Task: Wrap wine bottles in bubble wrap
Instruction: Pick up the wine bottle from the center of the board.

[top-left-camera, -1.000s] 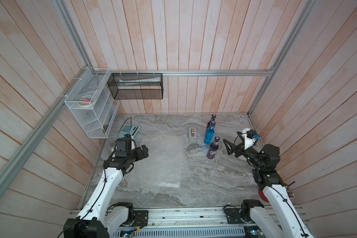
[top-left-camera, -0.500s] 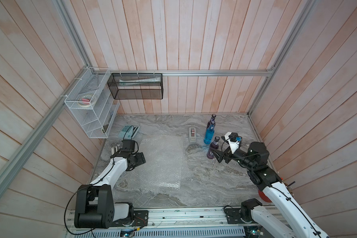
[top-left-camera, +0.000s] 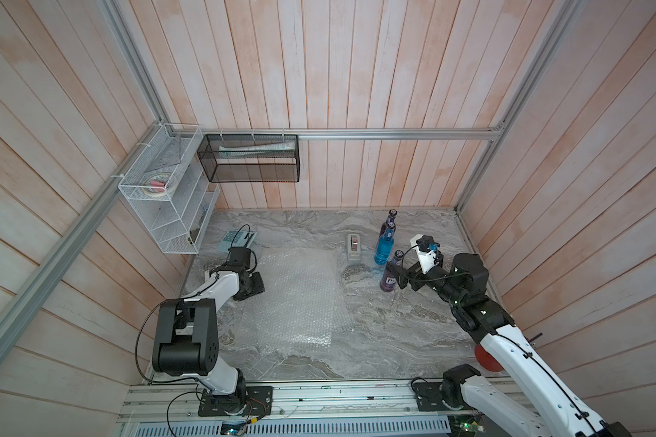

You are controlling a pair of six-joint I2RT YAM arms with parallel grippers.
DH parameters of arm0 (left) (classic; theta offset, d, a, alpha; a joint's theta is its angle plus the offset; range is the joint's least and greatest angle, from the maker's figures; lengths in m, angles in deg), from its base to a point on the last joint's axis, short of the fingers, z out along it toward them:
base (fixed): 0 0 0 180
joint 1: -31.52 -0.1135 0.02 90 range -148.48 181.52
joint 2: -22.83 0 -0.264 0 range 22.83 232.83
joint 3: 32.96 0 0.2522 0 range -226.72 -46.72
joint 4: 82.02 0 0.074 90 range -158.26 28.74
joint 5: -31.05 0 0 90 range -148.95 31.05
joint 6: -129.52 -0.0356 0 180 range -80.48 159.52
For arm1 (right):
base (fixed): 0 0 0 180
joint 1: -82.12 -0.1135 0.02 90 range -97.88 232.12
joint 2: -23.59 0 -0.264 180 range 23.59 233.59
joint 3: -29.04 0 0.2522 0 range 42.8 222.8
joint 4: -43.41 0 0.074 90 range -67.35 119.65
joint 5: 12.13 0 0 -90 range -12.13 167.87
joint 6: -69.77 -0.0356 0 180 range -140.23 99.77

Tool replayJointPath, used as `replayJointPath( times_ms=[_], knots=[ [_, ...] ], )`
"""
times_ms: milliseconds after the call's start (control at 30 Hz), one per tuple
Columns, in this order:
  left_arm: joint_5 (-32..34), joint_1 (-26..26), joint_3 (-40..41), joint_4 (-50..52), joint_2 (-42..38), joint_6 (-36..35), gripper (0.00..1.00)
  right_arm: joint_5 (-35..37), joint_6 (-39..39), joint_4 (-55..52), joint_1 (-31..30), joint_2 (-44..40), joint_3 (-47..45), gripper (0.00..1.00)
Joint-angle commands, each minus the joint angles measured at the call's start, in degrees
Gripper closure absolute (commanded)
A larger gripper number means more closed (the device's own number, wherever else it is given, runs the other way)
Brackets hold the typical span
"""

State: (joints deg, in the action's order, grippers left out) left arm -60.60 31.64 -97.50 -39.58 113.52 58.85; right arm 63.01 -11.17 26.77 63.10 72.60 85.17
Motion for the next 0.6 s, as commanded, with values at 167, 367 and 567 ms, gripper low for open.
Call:
replayJointPath(
  times_ms=[167,367,567],
  knots=[
    [-3.7,2.5,-0.1,2.1,-1.7,4.5,0.61,-4.8,-3.7,3.4,7.1,1.5,-0.8,0.02],
    [-5.9,4.1,2.1,2.7,-4.0,8.2,0.6,-7.3,-2.3,6.8,7.7,4.8,-2.3,0.03],
    [-8.4,4.4,6.0,2.2,-6.4,10.3,0.58,-7.1,-2.1,12.0,8.6,8.5,-4.7,0.07]
  ],
)
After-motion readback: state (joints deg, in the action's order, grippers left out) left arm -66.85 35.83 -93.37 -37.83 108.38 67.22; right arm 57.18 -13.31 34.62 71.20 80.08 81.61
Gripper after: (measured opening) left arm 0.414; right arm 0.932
